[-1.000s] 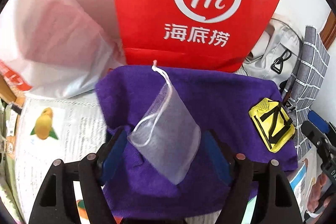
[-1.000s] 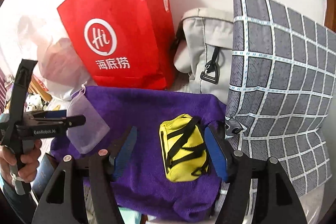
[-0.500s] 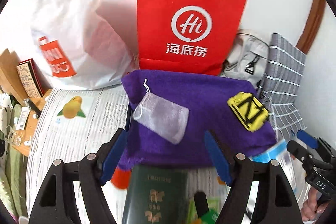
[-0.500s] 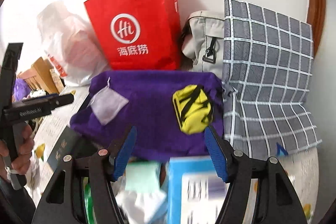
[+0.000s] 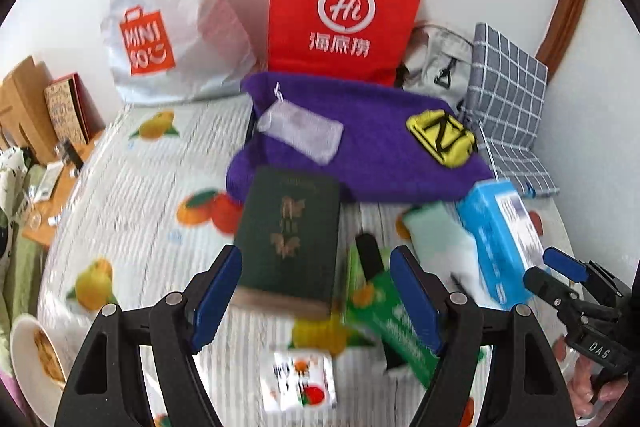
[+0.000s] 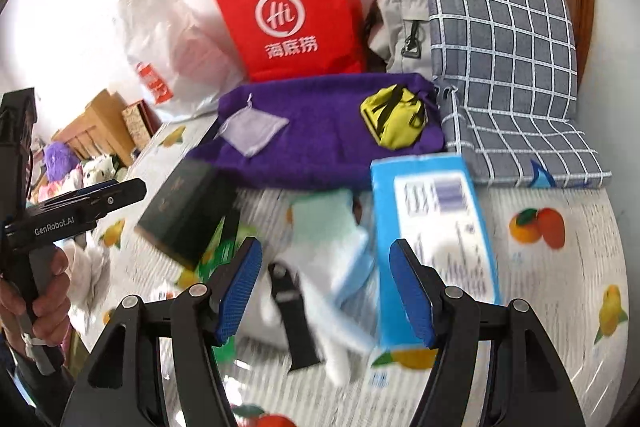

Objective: Organize soft objects
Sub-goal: 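Withdraw both grippers from the purple towel back over the bed, then grasp the white snack packet with the left gripper and lift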

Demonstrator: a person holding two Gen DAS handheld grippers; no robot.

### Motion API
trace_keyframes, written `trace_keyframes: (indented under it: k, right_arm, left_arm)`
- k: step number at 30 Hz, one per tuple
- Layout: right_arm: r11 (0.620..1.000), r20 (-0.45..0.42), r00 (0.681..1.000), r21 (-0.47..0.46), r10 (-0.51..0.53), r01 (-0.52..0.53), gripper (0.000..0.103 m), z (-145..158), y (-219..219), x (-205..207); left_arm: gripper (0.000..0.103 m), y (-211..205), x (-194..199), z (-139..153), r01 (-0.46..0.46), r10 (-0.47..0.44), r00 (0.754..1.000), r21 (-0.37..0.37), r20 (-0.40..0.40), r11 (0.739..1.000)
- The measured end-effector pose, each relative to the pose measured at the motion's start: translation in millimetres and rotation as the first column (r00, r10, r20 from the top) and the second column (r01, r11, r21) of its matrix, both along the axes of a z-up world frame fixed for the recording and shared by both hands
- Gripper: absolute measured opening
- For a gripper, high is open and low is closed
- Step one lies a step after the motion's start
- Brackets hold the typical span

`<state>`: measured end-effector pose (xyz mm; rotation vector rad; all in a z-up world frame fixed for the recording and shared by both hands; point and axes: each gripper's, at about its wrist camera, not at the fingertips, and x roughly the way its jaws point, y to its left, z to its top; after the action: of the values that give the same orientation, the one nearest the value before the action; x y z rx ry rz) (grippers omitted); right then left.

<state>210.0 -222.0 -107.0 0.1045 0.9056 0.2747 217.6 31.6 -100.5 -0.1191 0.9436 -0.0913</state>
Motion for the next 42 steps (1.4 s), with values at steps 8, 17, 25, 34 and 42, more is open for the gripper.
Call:
trace_keyframes:
  k: [8, 17, 25, 34, 42]
  right_arm:
    - [0.997, -0.035, 0.998, -0.047, 0.057, -0.059, 0.032, -26, 18, -35]
    - [0.992, -0.070, 0.996, -0.107, 0.062, -0.069, 0.026, -52, 34, -34]
    - [0.993, -0.070, 0.995, -0.088, 0.077, -0.083, 0.008, -61, 35, -26]
    - [0.998, -0.039, 0.998, -0.045, 0.047, -0.048, 0.003, -48, 20, -43]
    - [0.999, -0.005, 0.999, -0.034, 0.034, -0.034, 0.003, -35, 4, -71]
  left_arm:
    - [0.075, 6, -31, -19, -0.013, 0.013, 1.000, -0.007, -0.017, 1.000]
    - [0.075, 21, -49, -38, -0.030, 0.029, 0.999, -0.036, -0.040, 0.999]
    - [0.075, 26, -58, -49, -0.035, 0.031, 0.998, -0.069, -0.057, 0.997]
    - [0.075, 29, -67, -51, -0.050, 0.047, 0.997, -0.061, -0.058, 0.997]
    - [0.075, 27, -68, -66, -0.072, 0.066, 0.993, -0.058, -0.101, 0.996]
